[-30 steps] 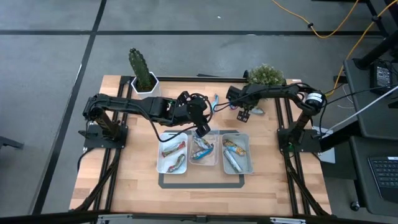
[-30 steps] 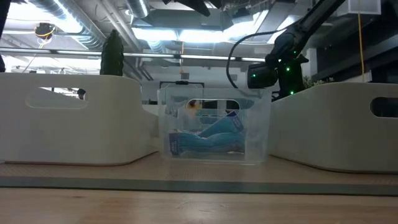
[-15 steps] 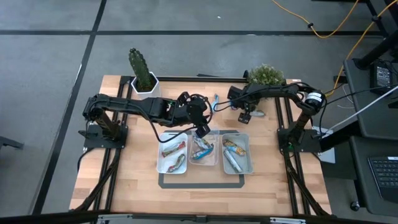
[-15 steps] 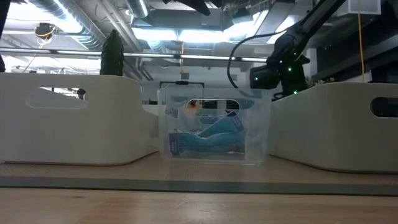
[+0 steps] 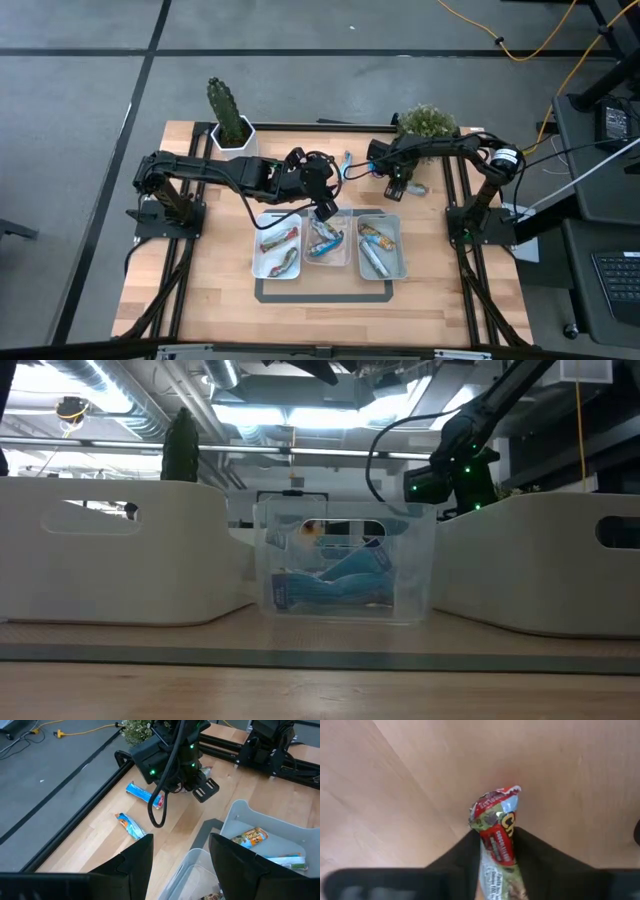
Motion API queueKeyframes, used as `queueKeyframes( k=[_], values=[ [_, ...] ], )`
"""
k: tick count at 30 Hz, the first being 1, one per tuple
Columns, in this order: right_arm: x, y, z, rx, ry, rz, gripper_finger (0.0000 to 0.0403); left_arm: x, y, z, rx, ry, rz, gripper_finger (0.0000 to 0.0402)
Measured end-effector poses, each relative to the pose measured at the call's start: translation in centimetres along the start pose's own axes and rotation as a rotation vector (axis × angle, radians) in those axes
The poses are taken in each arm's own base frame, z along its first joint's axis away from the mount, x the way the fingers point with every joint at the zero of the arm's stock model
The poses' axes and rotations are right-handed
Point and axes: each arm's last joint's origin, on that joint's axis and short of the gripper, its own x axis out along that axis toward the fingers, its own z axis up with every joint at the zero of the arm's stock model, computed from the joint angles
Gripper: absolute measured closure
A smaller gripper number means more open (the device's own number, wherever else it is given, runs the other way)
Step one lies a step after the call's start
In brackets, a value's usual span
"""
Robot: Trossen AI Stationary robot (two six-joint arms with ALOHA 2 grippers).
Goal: Pick and place Granola Bars by type
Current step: Put the red granola bar into the white bin
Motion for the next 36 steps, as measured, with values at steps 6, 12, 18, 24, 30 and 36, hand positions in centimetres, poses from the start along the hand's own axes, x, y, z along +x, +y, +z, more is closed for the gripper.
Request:
queueKeyframes(
  k=[6,12,18,24,30,36],
  values=[
    [-0.1,0.1,-0.1,-0.004,0.006,0.03,0.0374,0.0,0.0,0.0,0.0,0.0,0.0,0.0217],
    [-0.1,0.2,-0.7,-0.008,0.059,0.061,0.037,0.0,0.1,-0.2,0.01,0.013,0.011,0.0217],
    [-2.4,0.8,-1.6,-0.008,-0.025,0.051,0.0374,-0.1,1.0,-1.3,0.034,0.088,0.144,0.0217],
    [-7.0,1.7,-3.9,0.035,-0.237,0.102,0.0381,-0.6,2.0,-2.3,0.008,0.153,0.264,0.0217],
    [-12.1,3.1,-8.3,0.036,-0.503,0.204,0.0371,-2.0,3.1,-2.6,-0.045,0.179,0.316,0.0217],
    [-17.8,3.8,-13.3,-0.029,-0.839,0.346,0.0382,-4.5,4.2,-2.3,-0.115,0.132,0.312,0.0217]
  ],
)
